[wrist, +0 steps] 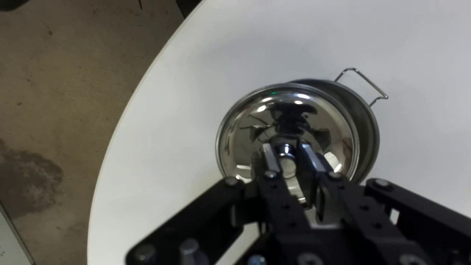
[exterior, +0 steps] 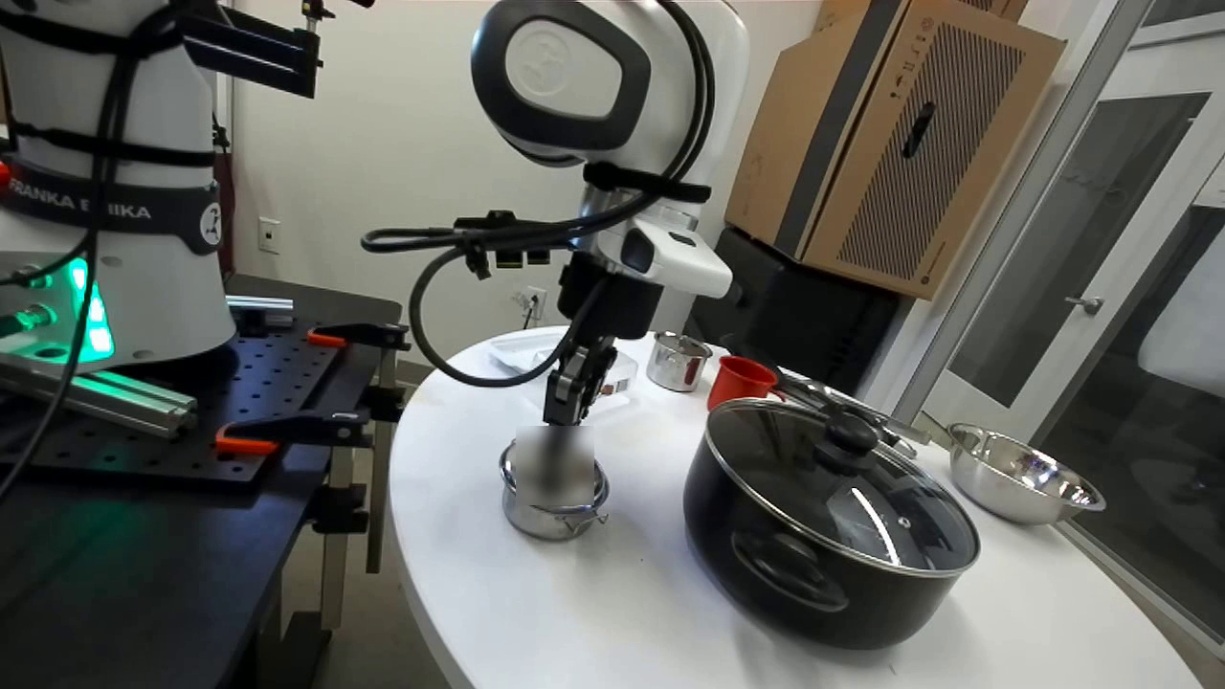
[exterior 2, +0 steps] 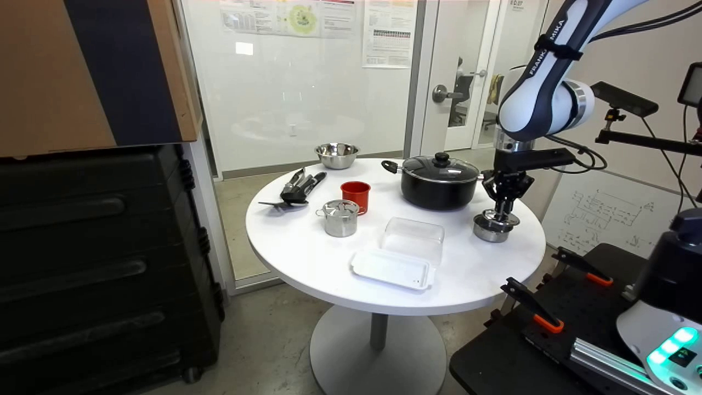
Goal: Pick the lid and put it on the small pot
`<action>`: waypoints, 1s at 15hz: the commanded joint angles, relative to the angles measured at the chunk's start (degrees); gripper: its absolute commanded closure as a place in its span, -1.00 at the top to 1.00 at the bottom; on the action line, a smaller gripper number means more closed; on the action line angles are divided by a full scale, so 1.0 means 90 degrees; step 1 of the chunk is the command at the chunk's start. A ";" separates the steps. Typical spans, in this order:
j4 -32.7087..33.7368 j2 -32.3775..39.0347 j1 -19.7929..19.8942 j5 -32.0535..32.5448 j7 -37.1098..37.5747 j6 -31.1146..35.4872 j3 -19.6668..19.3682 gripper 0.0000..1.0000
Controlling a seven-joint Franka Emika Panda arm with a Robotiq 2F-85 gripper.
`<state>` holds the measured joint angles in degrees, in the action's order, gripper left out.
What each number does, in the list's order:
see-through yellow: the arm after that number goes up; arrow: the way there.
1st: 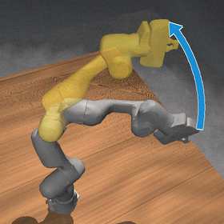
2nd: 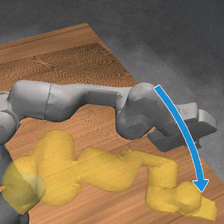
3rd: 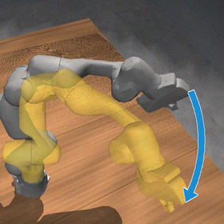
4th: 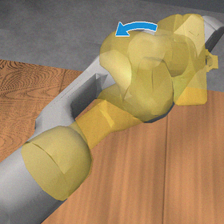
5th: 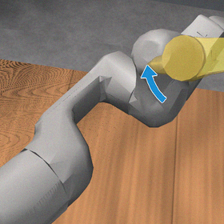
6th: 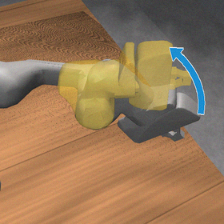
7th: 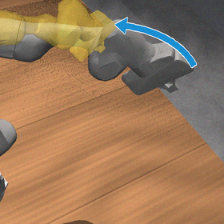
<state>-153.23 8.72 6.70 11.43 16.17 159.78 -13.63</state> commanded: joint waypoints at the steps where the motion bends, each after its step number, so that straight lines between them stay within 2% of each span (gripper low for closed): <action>1: 0.0213 0.0137 -0.0025 0.0016 -0.0008 -0.0212 -0.0089 -0.91; 15: 0.0410 0.0487 -0.0438 0.0008 0.0133 -0.0256 -0.0013 -0.91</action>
<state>-150.48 12.20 3.87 11.43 16.31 158.77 -13.78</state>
